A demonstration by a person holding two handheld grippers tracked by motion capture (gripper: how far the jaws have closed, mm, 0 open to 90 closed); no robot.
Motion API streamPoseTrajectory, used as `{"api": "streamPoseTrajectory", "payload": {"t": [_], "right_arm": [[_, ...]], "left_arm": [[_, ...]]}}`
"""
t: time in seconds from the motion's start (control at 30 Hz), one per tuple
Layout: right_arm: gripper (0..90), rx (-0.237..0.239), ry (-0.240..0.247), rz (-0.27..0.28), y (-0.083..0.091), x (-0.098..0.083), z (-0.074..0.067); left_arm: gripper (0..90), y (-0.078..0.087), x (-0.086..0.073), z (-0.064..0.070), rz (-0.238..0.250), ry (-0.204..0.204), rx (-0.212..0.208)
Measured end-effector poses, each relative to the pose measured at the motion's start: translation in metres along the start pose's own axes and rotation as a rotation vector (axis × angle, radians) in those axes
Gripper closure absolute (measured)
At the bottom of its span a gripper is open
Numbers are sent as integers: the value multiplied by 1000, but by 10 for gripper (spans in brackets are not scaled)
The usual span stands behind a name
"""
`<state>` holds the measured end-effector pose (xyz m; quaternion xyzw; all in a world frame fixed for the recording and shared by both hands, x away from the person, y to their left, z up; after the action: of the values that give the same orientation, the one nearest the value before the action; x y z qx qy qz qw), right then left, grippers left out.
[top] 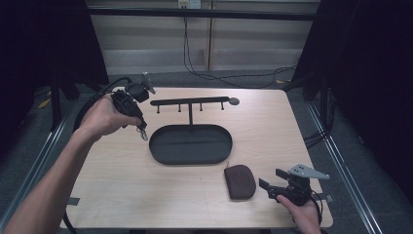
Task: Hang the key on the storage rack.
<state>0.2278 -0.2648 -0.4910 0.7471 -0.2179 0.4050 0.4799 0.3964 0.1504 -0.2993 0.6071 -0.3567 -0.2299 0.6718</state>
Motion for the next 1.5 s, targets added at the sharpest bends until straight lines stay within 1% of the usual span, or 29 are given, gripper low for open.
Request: {"api": "streamPoseTrajectory", "payload": {"t": [0.03, 0.13, 0.17, 0.2, 0.27, 0.37, 0.53, 0.57, 0.63, 0.73, 0.8, 0.83, 0.9, 0.93, 1.0, 1.07, 1.17, 1.23, 1.3, 1.4, 1.5], "right_arm": [[183, 3, 1, 1, 0, 0, 0], [183, 5, 0, 0, 0, 0, 0], [184, 6, 0, 0, 0, 0, 0], [183, 6, -1, 0, 0, 0, 0], [184, 5, 0, 1, 0, 0, 0], [183, 6, 0, 2, 0, 0, 0], [183, 9, 1, 2, 0, 0, 0], [184, 9, 1, 2, 0, 0, 0], [183, 11, 0, 2, 1, 0, 0], [184, 11, 3, 2, 1, 0, 0], [184, 12, 1, 2, 1, 0, 0], [184, 14, 1, 2, 1, 0, 0], [184, 13, 1, 1, 1, 0, 0], [184, 12, -2, 0, 1, 0, 0], [184, 17, -6, 2, 1, 0, 1], [184, 15, -4, 2, 1, 0, 1], [184, 17, -1, 2, 1, 0, 0], [184, 17, -2, 2, 1, 0, 0], [184, 17, -3, 1, 1, 0, 0], [184, 19, -5, 1, 1, 0, 0], [184, 18, -1, 2, 1, 0, 0]], "left_arm": [[892, 0, 2, -1, -4, 0, 3], [892, 4, 8, -3, 8, 7, -2], [892, 4, 10, -4, 5, 11, -3], [892, 4, 12, -5, -8, 5, 0], [892, 4, 16, -6, 0, 15, 1], [892, 3, 23, -8, -1, 15, -4], [892, 3, 34, -10, 8, 29, -7], [892, 2, 36, -10, 3, 22, -11], [892, 0, 40, -12, 0, 29, -7], [892, -2, 45, -16, 6, 50, -7], [892, -1, 48, -19, 9, 57, -18], [892, 0, 50, -20, 8, 62, -11], [892, 1, 52, -22, 28, 66, -35], [892, 1, 54, -23, 42, 75, -41], [892, 0, 55, -25, 39, 90, -30], [892, -2, 56, -28, 35, 97, -28], [892, -3, 57, -32, 42, 112, -33], [892, -4, 58, -33, 43, 132, -37], [892, -4, 59, -34, 44, 137, -42], [892, -3, 63, -34, 43, 134, -28], [893, -1, 68, -35, 58, 140, -31]]}}
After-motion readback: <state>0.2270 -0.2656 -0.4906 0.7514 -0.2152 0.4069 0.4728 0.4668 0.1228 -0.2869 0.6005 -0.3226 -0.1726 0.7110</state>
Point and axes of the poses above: each handheld gripper's, and its own axes: y roughly backward along the jaws, x roughly out of its top, z roughly to its right, the point moved 3 cm from there along -y, roughly forward along the jaws, and after that the axes turned 1 degree about -y, right-handed, at the moved point
